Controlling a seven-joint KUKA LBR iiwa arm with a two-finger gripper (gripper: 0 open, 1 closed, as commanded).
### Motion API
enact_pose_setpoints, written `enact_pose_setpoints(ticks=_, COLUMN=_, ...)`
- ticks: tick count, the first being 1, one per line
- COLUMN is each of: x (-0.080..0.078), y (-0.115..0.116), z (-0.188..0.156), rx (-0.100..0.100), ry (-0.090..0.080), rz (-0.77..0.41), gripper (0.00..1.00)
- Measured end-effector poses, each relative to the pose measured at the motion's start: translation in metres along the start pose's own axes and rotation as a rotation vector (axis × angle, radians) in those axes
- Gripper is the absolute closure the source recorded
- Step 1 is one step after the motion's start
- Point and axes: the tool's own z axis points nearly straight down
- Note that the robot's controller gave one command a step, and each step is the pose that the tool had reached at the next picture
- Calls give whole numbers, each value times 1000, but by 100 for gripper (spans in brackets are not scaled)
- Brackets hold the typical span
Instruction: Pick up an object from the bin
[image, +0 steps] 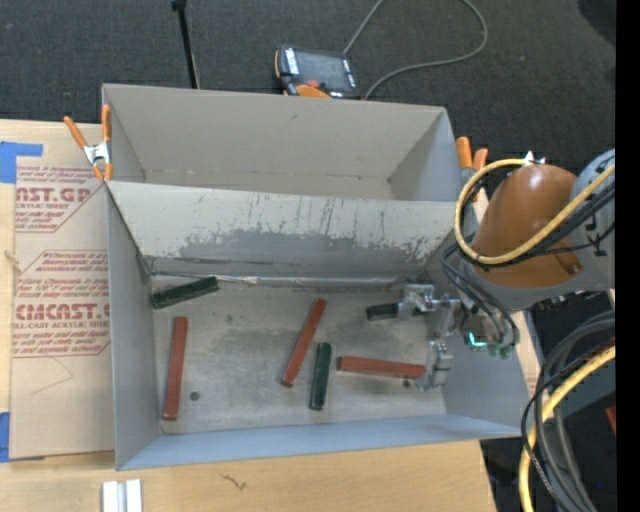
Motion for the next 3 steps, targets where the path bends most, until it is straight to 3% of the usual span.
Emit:
enact_pose_setpoints(ticks=1, x=11, y=36, z=80, rx=-2, ry=0, rz=148, gripper=0)
enact_pose_setpoints(ticks=2, x=9, y=34, z=76, rx=0, ry=-7, rz=149, gripper=100)
enact_pose_setpoints(ticks=3, x=-7, y=51, z=-101, rx=-1, ry=-16, rz=123, gripper=100)
